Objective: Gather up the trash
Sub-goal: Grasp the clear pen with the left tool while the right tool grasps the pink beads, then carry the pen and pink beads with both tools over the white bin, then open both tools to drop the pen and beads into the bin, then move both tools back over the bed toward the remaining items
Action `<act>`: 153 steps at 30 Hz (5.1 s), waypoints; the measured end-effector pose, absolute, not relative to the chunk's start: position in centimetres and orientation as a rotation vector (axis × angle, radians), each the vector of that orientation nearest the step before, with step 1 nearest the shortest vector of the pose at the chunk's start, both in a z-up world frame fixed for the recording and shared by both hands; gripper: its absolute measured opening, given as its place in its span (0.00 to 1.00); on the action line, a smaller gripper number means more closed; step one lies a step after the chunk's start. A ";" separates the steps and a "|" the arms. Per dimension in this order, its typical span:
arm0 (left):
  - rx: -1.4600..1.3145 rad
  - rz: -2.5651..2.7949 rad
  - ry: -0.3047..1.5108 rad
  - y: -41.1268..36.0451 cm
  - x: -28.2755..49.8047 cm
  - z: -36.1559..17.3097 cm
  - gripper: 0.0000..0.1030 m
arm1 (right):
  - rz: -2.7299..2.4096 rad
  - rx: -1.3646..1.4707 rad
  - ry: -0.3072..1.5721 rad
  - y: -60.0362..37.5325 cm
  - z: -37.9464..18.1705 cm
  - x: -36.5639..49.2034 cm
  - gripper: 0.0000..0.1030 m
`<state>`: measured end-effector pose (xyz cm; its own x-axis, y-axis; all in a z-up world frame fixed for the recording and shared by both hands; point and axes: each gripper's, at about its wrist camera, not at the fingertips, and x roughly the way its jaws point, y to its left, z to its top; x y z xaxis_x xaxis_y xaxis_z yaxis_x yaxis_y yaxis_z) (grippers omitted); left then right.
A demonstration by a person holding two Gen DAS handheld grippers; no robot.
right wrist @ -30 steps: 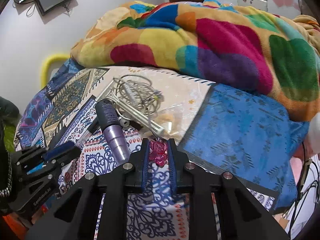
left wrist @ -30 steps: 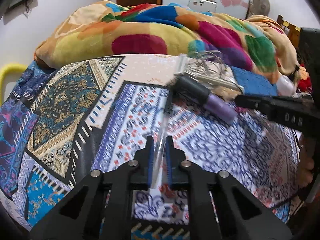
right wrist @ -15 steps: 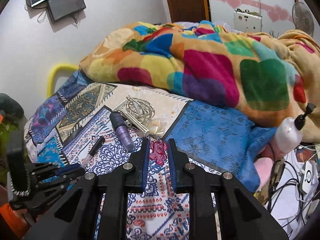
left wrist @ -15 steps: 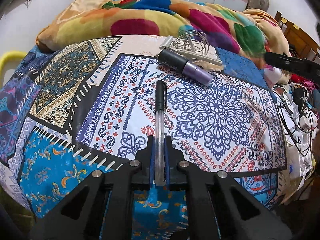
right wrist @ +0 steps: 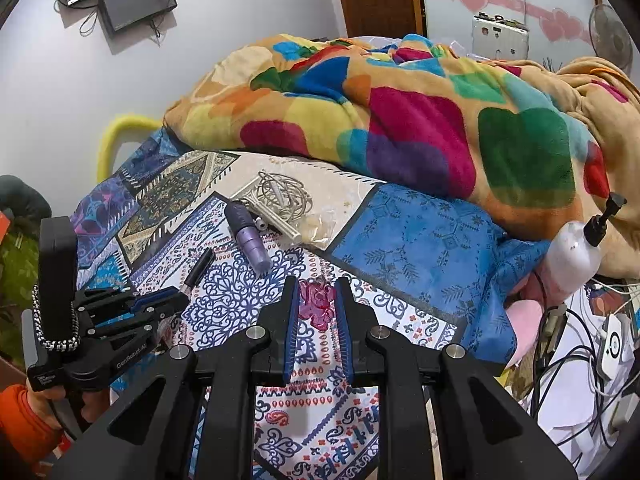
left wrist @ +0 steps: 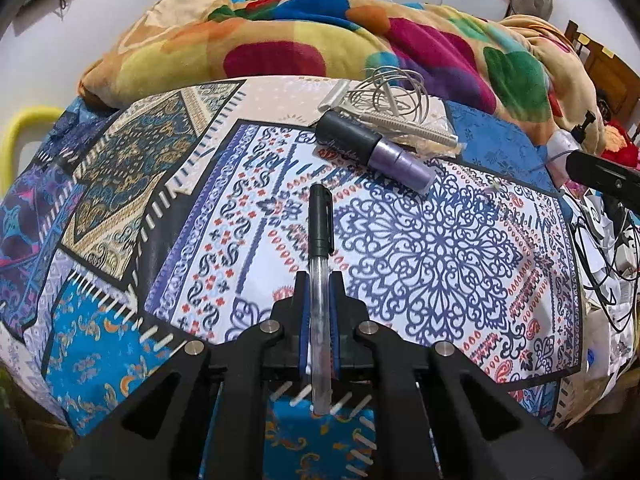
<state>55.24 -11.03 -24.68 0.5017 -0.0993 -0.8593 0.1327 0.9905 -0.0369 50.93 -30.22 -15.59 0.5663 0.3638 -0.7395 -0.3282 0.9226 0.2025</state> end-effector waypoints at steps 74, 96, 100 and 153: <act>-0.407 0.287 1.203 23.0 23.1 -34.3 0.07 | 0.910 -0.397 1.191 9.8 -24.2 28.4 0.16; -0.529 0.342 1.190 25.6 23.9 -35.2 0.25 | 0.906 -0.405 1.304 12.5 -27.1 29.8 0.41; -0.485 0.357 1.160 25.2 23.2 -32.9 0.25 | 0.910 -0.416 1.254 11.4 -25.4 29.4 0.41; -0.090 -0.022 0.775 -6.7 42.4 -10.6 0.53 | 0.372 -0.112 0.583 -27.9 -5.7 40.6 0.65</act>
